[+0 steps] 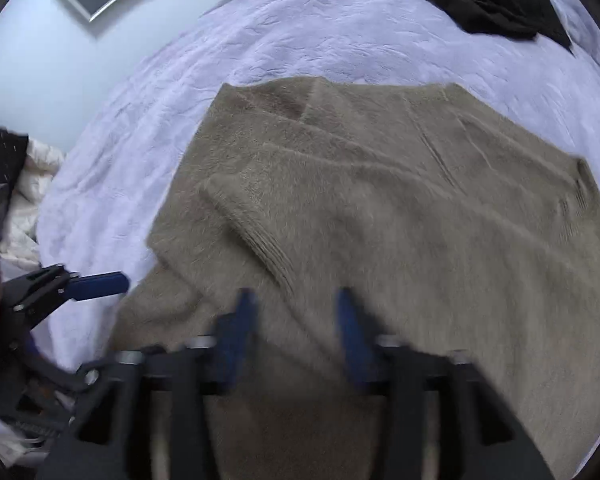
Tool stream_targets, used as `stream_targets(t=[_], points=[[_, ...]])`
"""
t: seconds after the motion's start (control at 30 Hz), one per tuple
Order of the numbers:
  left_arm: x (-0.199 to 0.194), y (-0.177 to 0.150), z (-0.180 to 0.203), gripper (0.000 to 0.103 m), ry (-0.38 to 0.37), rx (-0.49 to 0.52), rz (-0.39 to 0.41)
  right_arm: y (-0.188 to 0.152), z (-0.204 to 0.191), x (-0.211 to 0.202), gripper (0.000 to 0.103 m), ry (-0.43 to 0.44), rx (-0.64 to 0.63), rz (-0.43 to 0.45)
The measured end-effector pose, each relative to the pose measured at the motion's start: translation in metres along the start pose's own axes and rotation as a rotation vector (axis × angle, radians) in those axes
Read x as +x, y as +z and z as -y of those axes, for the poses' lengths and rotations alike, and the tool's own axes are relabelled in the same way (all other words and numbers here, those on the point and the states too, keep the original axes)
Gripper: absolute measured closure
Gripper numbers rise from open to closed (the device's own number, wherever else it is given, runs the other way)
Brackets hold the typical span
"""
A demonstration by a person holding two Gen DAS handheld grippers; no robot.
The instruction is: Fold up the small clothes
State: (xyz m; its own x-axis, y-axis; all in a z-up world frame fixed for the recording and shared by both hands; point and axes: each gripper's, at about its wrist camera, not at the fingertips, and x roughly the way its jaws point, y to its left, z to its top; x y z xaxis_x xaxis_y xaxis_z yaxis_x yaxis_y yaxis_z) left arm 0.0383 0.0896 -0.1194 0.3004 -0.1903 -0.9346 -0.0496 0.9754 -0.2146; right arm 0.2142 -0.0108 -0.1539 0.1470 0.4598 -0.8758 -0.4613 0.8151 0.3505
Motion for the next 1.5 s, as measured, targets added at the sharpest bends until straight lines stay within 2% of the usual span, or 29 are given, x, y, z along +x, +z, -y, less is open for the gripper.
stream_targets(t=[0.1, 0.23, 0.33, 0.4, 0.47, 0.53, 0.6, 0.67, 0.77, 0.83, 0.9, 1.07, 1.2, 1.33, 1.5], points=[[-0.009, 0.019, 0.007, 0.019, -0.042, -0.011, 0.048, -0.03, 0.041, -0.036, 0.036, 0.033, 0.218, 0.049], [-0.007, 0.051, 0.024, 0.019, -0.054, 0.016, 0.109, -0.085, 0.111, -0.082, 0.036, 0.053, 0.633, 0.185], [0.019, 0.069, 0.031, 0.019, -0.033, 0.02, 0.077, -0.138, 0.161, -0.099, 0.036, 0.068, 0.916, 0.273], [0.037, 0.077, 0.037, 0.019, 0.003, 0.029, 0.044, -0.158, 0.183, -0.095, 0.037, 0.118, 1.036, 0.306], [0.051, 0.078, 0.04, 0.019, 0.042, 0.052, 0.017, -0.17, 0.203, -0.092, 0.046, 0.175, 1.121, 0.355], [0.051, 0.074, 0.044, 0.019, 0.074, 0.082, 0.015, -0.176, 0.217, -0.087, 0.097, 0.241, 1.213, 0.414], [0.046, 0.07, 0.048, 0.019, 0.069, 0.096, 0.017, -0.176, 0.218, -0.094, 0.096, 0.278, 1.208, 0.483], [0.046, 0.065, 0.05, 0.019, 0.081, 0.108, 0.012, -0.173, 0.215, -0.106, 0.096, 0.217, 1.125, 0.498], [0.053, 0.059, 0.054, 0.019, 0.113, 0.141, 0.018, -0.177, 0.226, -0.102, 0.095, 0.152, 1.071, 0.408], [0.054, 0.056, 0.058, 0.019, 0.125, 0.155, 0.021, -0.185, 0.237, -0.09, 0.095, 0.182, 1.087, 0.344], [0.051, 0.056, 0.056, 0.019, 0.114, 0.155, 0.013, -0.193, 0.24, -0.094, 0.094, 0.201, 1.102, 0.364], [0.036, 0.049, 0.039, 0.019, 0.095, 0.141, -0.014, -0.2, 0.224, -0.106, 0.082, 0.163, 1.079, 0.34], [0.021, 0.042, 0.032, 0.019, 0.081, 0.114, -0.022, -0.208, 0.205, -0.123, 0.067, 0.123, 1.034, 0.31], [0.015, 0.032, 0.033, 0.019, 0.08, 0.097, -0.068, -0.208, 0.179, -0.137, 0.052, 0.074, 0.961, 0.261], [0.008, 0.015, 0.041, 0.019, 0.089, 0.114, -0.106, -0.206, 0.15, -0.146, 0.046, 0.053, 0.89, 0.203]])
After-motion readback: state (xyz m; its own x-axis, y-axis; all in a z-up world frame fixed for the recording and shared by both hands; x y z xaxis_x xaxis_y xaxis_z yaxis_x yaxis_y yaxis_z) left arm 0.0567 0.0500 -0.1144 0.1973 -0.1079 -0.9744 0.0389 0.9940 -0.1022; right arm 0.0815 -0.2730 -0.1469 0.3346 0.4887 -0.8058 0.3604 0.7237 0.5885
